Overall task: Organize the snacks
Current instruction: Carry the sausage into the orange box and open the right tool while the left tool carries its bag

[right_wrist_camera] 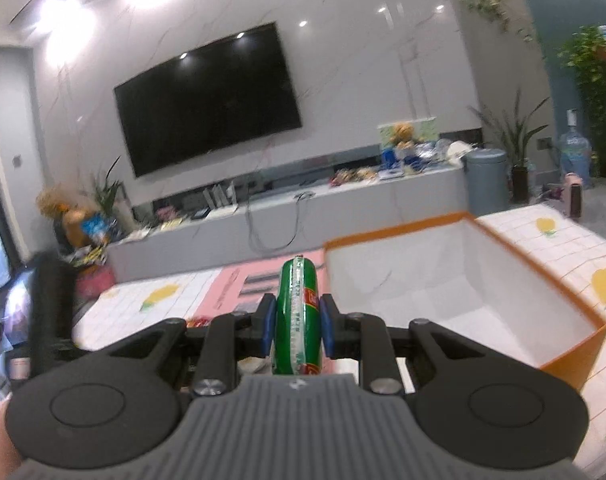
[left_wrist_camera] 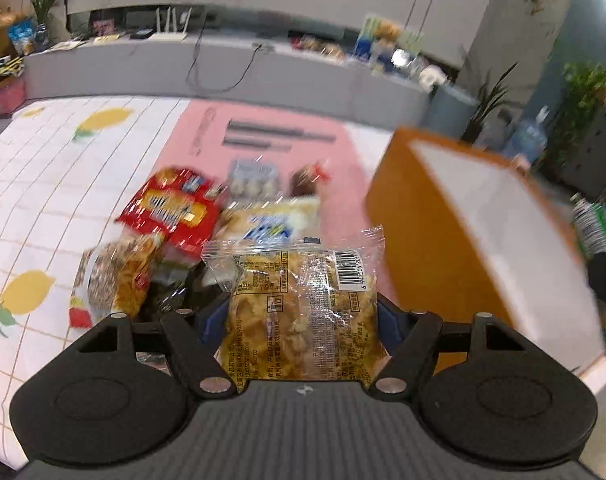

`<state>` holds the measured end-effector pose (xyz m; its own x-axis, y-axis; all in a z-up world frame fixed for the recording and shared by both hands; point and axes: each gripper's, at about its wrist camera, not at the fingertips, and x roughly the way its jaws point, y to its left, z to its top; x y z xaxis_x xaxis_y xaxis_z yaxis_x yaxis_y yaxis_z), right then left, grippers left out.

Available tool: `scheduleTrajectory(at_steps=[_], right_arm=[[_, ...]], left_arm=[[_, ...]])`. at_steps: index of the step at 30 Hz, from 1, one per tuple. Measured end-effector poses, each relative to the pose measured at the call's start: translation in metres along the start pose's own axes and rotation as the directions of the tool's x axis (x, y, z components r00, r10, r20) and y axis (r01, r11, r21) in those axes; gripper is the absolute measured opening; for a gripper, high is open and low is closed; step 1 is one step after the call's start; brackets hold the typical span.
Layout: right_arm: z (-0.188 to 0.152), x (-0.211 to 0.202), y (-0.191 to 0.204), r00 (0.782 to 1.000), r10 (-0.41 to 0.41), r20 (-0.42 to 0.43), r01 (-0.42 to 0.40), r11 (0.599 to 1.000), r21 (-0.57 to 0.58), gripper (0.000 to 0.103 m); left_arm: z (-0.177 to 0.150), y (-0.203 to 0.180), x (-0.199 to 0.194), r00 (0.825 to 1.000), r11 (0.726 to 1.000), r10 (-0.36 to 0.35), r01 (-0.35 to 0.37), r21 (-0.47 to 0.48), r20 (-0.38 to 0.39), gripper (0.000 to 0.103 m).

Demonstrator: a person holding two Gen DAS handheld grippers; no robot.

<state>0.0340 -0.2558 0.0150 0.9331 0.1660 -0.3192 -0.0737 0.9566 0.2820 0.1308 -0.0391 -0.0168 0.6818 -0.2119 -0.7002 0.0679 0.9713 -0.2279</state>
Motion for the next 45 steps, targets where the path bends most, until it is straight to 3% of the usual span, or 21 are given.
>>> scheduleTrajectory(at_steps=[7, 10, 12, 16, 20, 25, 27, 28, 29, 40, 45], right_arm=[[0.012, -0.001, -0.050, 0.997, -0.071, -0.030, 0.071, 0.997, -0.020, 0.021], [0.006, 0.008, -0.066, 0.986, -0.146, -0.078, 0.149, 0.988, 0.037, 0.021], [0.004, 0.016, -0.067, 0.987, -0.127, -0.100, 0.131, 0.991, 0.030, 0.021], [0.002, 0.037, -0.056, 0.988, -0.068, -0.141, 0.070, 0.998, 0.006, 0.021], [-0.003, 0.056, -0.044, 0.977, -0.084, -0.194, 0.077, 0.996, -0.044, 0.021], [-0.003, 0.062, -0.047, 0.974, -0.035, -0.224, 0.039, 0.999, 0.018, 0.023], [-0.002, 0.060, -0.047, 0.976, -0.023, -0.218, 0.032, 0.999, 0.038, 0.026], [-0.001, 0.060, -0.049, 0.976, -0.005, -0.219, 0.019, 0.998, 0.062, 0.037], [0.000, 0.057, -0.051, 0.977, 0.017, -0.214, 0.003, 0.996, 0.094, 0.042], [0.019, 0.029, -0.068, 0.989, -0.050, -0.141, 0.065, 0.993, 0.100, 0.041], [0.024, 0.011, -0.092, 0.997, -0.034, -0.077, 0.051, 0.971, 0.236, 0.042]], left_arm=[[0.006, -0.025, -0.032, 0.991, 0.992, -0.125, 0.124, 0.022, 0.050, 0.083], [0.000, -0.030, -0.035, 0.975, 0.977, -0.215, 0.213, 0.031, 0.056, 0.083], [-0.002, -0.032, -0.033, 0.968, 0.969, -0.246, 0.245, 0.031, 0.057, 0.083], [-0.002, -0.035, -0.025, 0.967, 0.968, -0.250, 0.248, 0.034, 0.047, 0.083], [-0.004, -0.031, -0.022, 0.970, 0.970, -0.240, 0.239, 0.034, 0.040, 0.083], [-0.006, -0.025, -0.026, 0.971, 0.971, -0.238, 0.238, 0.021, 0.033, 0.083], [-0.005, -0.024, -0.026, 0.968, 0.968, -0.250, 0.249, 0.012, 0.024, 0.083], [-0.005, -0.025, -0.028, 0.967, 0.967, -0.255, 0.254, 0.014, 0.019, 0.083], [-0.005, -0.027, -0.030, 0.966, 0.966, -0.259, 0.259, 0.020, 0.021, 0.083], [-0.007, -0.052, -0.032, 0.969, 0.967, -0.248, 0.248, 0.067, 0.002, 0.084], [-0.005, -0.082, -0.038, 0.971, 0.965, -0.241, 0.239, 0.107, 0.007, 0.084]])
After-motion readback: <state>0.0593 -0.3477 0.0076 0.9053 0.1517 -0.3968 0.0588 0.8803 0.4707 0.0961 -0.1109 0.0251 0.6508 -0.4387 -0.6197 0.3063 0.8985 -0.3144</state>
